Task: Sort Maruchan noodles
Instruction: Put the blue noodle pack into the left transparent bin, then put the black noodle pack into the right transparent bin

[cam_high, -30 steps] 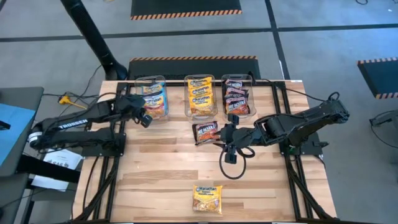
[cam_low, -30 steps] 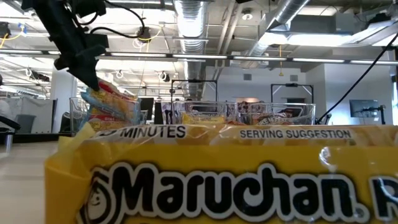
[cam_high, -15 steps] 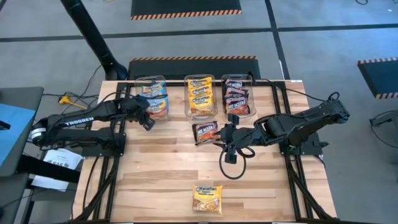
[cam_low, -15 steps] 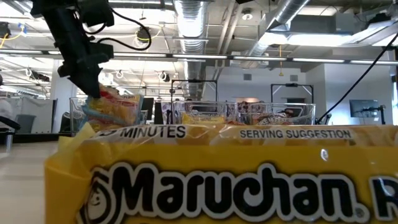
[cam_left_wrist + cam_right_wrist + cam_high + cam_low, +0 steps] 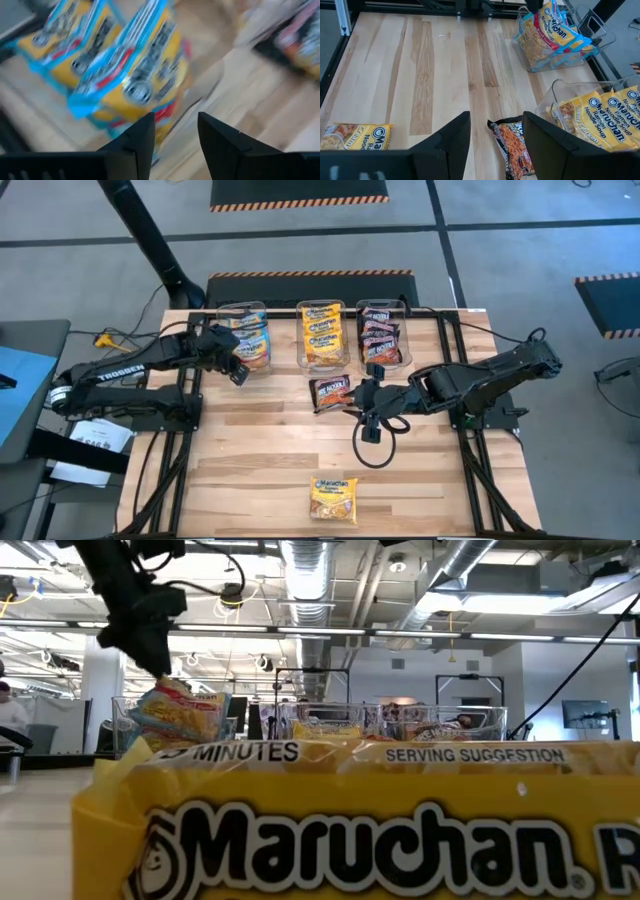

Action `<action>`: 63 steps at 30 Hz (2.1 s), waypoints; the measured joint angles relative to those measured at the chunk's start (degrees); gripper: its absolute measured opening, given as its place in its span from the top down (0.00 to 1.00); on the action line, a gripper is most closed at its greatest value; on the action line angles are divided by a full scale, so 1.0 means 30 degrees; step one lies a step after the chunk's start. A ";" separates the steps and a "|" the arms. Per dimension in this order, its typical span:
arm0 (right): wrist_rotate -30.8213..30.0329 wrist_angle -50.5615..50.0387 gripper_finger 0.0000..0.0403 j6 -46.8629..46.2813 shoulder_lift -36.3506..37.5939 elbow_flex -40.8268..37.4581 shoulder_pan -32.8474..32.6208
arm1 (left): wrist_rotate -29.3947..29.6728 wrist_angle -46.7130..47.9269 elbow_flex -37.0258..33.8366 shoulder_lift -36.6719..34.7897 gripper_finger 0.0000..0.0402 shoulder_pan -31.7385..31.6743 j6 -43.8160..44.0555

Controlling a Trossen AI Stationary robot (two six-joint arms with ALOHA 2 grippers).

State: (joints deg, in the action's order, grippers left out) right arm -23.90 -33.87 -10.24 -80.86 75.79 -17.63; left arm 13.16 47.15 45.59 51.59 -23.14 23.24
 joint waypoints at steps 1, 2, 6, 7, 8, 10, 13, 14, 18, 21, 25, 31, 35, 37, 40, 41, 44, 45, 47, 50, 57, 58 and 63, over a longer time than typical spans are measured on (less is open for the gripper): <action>0.0000 0.0002 0.50 0.0000 0.0000 0.0000 0.0002 | -0.0322 -0.0265 0.0179 0.0000 0.66 0.0000 -0.0015; 0.0000 0.0002 0.50 0.0000 -0.0006 0.0000 0.0000 | -0.0797 -0.0725 0.0289 0.0002 0.66 -0.0005 -0.0150; 0.0000 0.0002 0.50 0.0000 -0.0007 0.0000 0.0000 | -0.2447 -0.2789 0.0323 0.0085 0.66 0.0015 -0.0927; 0.0001 0.0009 0.50 0.0000 -0.0001 0.0000 0.0000 | -0.2343 -0.2992 0.0344 0.0218 0.66 0.0015 -0.1033; 0.0000 0.0010 0.50 0.0000 -0.0007 0.0000 0.0000 | -0.2054 -0.3052 0.0346 0.0400 0.66 0.0010 -0.1076; 0.0004 0.0010 0.50 0.0000 -0.0007 0.0000 0.0000 | -0.1396 -0.2912 0.0339 0.0899 0.66 -0.0141 -0.1140; 0.0001 0.0010 0.50 0.0000 -0.0007 0.0000 0.0000 | -0.1723 -0.2927 0.0339 0.1937 0.66 -0.0467 -0.1138; 0.0007 0.0010 0.50 0.0000 -0.0007 0.0000 0.0000 | -0.1934 -0.2934 0.0339 0.2299 0.66 -0.0532 -0.1137; 0.0007 0.0002 0.50 -0.0087 -0.0007 -0.0007 0.0005 | -0.1448 -0.2898 0.0339 0.3614 0.66 -0.0679 -0.0905; 0.0007 -0.0014 0.50 -0.0095 -0.0007 -0.0005 0.0000 | -0.1164 -0.2478 0.0339 0.4344 0.66 -0.0883 -0.0764; 0.0015 -0.0047 0.50 -0.0108 -0.0007 -0.0007 0.0000 | -0.1166 -0.1448 0.0342 0.4930 0.66 -0.0905 0.0068; 0.0015 -0.0041 0.50 -0.0153 -0.0007 -0.0007 0.0007 | -0.0934 -0.1060 0.0339 0.5020 0.66 -0.0918 0.0638; 0.0021 -0.0034 0.50 -0.0521 -0.0007 -0.0007 -0.0007 | -0.1286 -0.1022 0.0339 0.5237 0.66 -0.1279 0.0934; 0.0022 -0.0034 0.50 -0.0656 -0.0007 -0.0007 -0.0007 | -0.1812 -0.1014 0.0339 0.5362 0.66 -0.1544 0.0908; 0.0022 -0.0034 0.50 -0.0656 -0.0007 -0.0007 -0.0037 | -0.2441 -0.1181 0.0339 0.5542 0.66 -0.1719 0.0707; 0.0022 -0.0034 0.50 -0.0652 -0.0007 -0.0007 -0.0043 | -0.2729 -0.1171 0.0339 0.5573 0.66 -0.1741 0.0736; 0.0025 -0.0027 0.50 -0.0648 -0.0007 -0.0007 -0.0044 | -0.3477 -0.1047 0.0345 0.5838 0.66 -0.1899 0.0547; 0.0028 -0.0034 0.50 -0.0648 -0.0007 -0.0007 -0.0044 | -0.3719 -0.1036 0.0350 0.5953 0.66 -0.1937 0.0474; 0.0025 -0.0027 0.50 -0.0648 -0.0007 -0.0007 -0.0051 | -0.4141 -0.1087 0.0339 0.5980 0.66 -0.2036 0.0431; 0.0023 -0.0032 0.50 -0.0648 -0.0007 -0.0007 -0.0051 | -0.4333 -0.1229 0.0318 0.5808 0.66 -0.2040 0.0408; 0.0029 -0.0034 0.50 -0.0634 -0.0007 -0.0007 -0.0051 | -0.5195 -0.1177 0.0288 0.4544 0.66 -0.2034 0.0321; 0.0023 -0.0040 0.50 -0.0634 -0.0007 -0.0007 -0.0051 | -0.5269 -0.1193 0.0288 0.4355 0.66 -0.2033 0.0321; 0.0022 -0.0034 0.50 -0.0627 -0.0007 -0.0007 -0.0051 | -0.5333 -0.1171 0.0288 0.3405 0.66 -0.2033 0.0348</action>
State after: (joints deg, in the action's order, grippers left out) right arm -23.83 -33.98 -12.12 -80.88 75.77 -17.78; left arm -2.84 43.64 46.46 61.81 -29.23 24.29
